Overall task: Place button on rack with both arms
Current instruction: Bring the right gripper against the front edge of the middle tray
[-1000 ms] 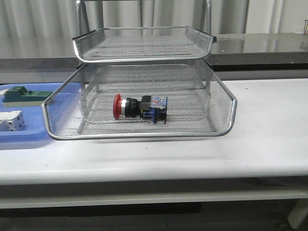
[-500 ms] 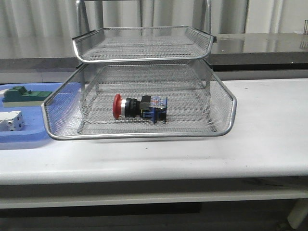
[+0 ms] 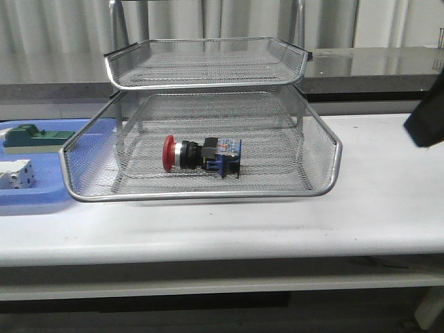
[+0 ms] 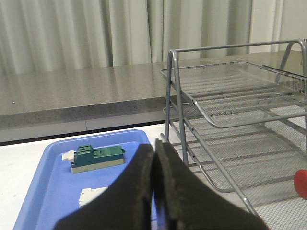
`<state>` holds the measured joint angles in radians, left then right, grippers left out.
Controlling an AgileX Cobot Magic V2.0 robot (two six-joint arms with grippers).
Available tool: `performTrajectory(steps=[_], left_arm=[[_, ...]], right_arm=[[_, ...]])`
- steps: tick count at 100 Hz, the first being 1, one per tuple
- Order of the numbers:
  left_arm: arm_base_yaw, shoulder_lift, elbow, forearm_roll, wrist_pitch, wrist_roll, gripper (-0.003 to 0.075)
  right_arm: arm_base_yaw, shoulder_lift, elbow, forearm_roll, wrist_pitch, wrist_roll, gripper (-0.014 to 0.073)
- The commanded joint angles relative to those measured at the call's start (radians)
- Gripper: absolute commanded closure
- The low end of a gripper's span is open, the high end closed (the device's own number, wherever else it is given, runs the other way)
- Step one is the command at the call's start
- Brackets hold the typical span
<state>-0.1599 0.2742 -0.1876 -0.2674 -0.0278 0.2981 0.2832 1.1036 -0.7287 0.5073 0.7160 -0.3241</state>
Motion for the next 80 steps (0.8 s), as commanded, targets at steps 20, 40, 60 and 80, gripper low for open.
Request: performTrajectory(steps=[20, 40, 60, 80], left_arm=[[0.003, 0.008, -0.027, -0.009, -0.079, -0.007, 0.0741], [0.003, 0.008, -0.027, -0.009, -0.079, -0.007, 0.0741], [0.003, 0.008, -0.027, -0.009, -0.079, -0.007, 0.0741], [0.003, 0.008, -0.027, -0.009, -0.079, -0.007, 0.0741]], right_arm=[[0.213, 0.152, -0.032, 0.038, -0.178, -0.023, 0.0659], [0.322, 0.267, -0.068, 0.031, -0.231, -0.023, 0.0659], [0.398, 0.379, -0.143, -0.012, -0.248, -0.024, 0.0659], [0.442, 0.464, -0.205, -0.066, -0.252, -0.024, 0.0659]])
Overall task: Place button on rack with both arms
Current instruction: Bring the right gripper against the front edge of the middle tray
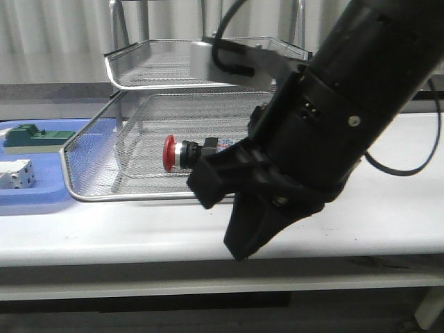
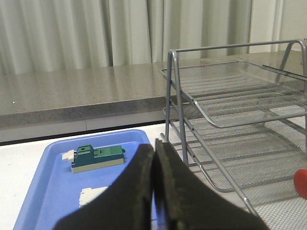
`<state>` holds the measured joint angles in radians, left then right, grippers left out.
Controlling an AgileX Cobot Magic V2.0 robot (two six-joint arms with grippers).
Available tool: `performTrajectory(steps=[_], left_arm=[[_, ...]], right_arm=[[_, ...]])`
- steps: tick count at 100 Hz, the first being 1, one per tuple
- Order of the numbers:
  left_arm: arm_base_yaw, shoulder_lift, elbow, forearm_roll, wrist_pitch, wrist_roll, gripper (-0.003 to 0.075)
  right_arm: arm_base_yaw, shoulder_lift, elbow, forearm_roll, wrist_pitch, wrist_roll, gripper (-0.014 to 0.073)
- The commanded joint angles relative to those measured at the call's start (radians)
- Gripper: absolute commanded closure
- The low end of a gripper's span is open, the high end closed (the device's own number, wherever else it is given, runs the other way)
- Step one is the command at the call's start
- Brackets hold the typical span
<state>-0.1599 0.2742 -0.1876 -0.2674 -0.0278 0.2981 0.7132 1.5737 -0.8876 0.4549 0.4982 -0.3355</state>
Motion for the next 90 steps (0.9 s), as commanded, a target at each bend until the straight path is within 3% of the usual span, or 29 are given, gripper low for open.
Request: performTrajectory(steps=[1, 64, 90], left_arm=[[0.003, 0.008, -0.027, -0.009, -0.079, -0.007, 0.0741], [0.003, 0.008, -0.027, -0.009, -0.079, -0.007, 0.0741], [0.003, 0.008, -0.027, -0.009, -0.079, -0.007, 0.0741]], right_arm=[[0.013, -0.001, -0.050, -0.016, -0.034, -0.012, 0.0659], [0.019, 0.071, -0.111, -0.264, -0.135, -0.012, 0.0659], [0.009, 0.080, -0.111, -0.305, -0.196, -0.012, 0.0659]])
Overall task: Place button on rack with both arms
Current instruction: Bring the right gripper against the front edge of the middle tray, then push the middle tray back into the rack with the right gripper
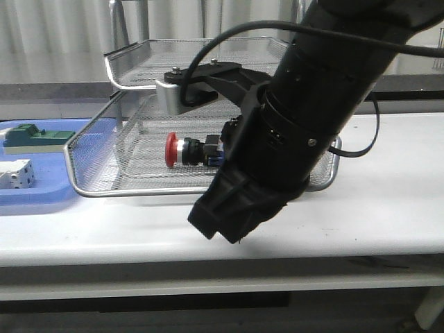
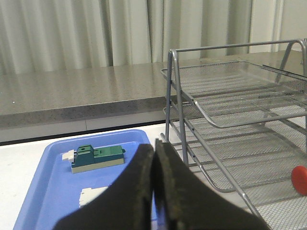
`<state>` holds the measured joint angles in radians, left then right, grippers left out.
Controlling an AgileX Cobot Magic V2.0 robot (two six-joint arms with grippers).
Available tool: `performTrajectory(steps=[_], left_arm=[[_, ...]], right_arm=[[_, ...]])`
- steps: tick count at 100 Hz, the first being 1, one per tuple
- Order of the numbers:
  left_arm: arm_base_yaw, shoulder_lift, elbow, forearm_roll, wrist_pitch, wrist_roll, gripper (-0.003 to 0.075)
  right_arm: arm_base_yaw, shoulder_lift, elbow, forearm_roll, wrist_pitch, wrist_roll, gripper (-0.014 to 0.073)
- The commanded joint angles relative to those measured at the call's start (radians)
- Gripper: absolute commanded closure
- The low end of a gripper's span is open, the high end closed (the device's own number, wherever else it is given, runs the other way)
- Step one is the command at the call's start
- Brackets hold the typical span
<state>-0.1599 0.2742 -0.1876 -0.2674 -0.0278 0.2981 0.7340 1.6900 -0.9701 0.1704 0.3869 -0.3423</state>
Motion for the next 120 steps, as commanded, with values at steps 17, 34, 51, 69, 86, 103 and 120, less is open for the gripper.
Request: performTrajectory(steps=[17, 34, 51, 69, 86, 103, 120], left_arm=[[0.003, 0.008, -0.027, -0.009, -0.079, -0.007, 0.0741], [0.003, 0.008, -0.027, -0.009, -0.079, -0.007, 0.0741], [0.003, 0.008, -0.027, -0.009, -0.079, -0.007, 0.0741], [0.003, 0.008, -0.027, -0.009, -0.079, -0.007, 0.0741], [0.003, 0.008, -0.027, -0.009, -0.079, -0.007, 0.0741], [0.003, 0.008, -0.027, -0.009, -0.079, -0.007, 0.0741], [0.003, 0.008, -0.027, -0.009, -0.079, -0.007, 0.0741]], right_arm=[[-0.047, -0.036, -0.036, -0.026, -0.097, -0.005, 0.0659], [-0.107, -0.035, -0.040, -0.037, -0.147, -0.005, 0.0659], [-0.165, -0.035, -0.040, -0.055, -0.171, -0.005, 0.0659], [-0.202, -0.035, -0.040, -0.063, -0.206, -0.005, 0.0659], [-0.212, -0.004, -0.082, -0.075, -0.214, -0.005, 0.0659], [-0.212, 0.065, -0.175, -0.078, -0.158, -0.005, 0.0659], [-0.212, 0.102, -0.254, -0.090, -0.140, -0.005, 0.0659]])
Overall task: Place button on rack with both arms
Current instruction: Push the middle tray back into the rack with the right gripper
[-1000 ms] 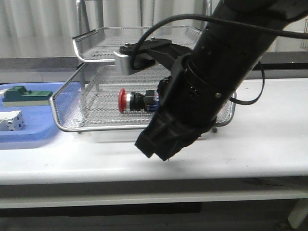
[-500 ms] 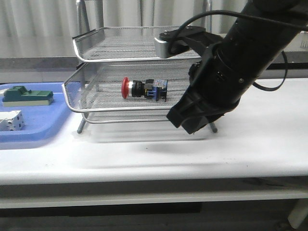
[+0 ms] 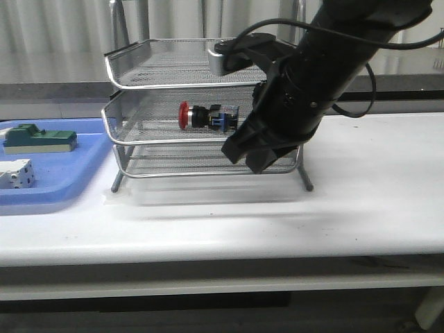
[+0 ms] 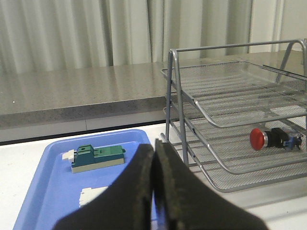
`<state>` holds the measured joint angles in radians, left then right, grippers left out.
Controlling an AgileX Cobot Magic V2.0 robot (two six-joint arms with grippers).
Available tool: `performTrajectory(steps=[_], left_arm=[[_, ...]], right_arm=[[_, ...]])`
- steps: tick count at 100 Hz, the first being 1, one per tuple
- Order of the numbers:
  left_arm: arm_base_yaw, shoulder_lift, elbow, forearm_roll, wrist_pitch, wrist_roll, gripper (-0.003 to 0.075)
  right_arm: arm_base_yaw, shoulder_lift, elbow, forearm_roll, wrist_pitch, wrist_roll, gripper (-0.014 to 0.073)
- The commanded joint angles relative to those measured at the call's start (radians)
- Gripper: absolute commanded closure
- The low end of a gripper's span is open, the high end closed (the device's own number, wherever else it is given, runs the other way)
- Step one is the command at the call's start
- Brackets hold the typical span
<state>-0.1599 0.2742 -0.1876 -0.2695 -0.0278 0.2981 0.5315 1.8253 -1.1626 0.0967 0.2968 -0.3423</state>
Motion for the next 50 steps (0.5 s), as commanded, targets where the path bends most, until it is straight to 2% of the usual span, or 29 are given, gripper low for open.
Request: performTrajectory(steps=[1, 50], left_arm=[[0.003, 0.008, -0.027, -0.007, -0.079, -0.007, 0.0741], [0.003, 0.008, -0.027, -0.007, -0.079, -0.007, 0.0741]], right_arm=[[-0.010, -0.032, -0.068, -0.018, -0.049, -0.005, 0.0659], [-0.010, 0.019, -0.196, -0.051, 0.006, -0.004, 0.0659]])
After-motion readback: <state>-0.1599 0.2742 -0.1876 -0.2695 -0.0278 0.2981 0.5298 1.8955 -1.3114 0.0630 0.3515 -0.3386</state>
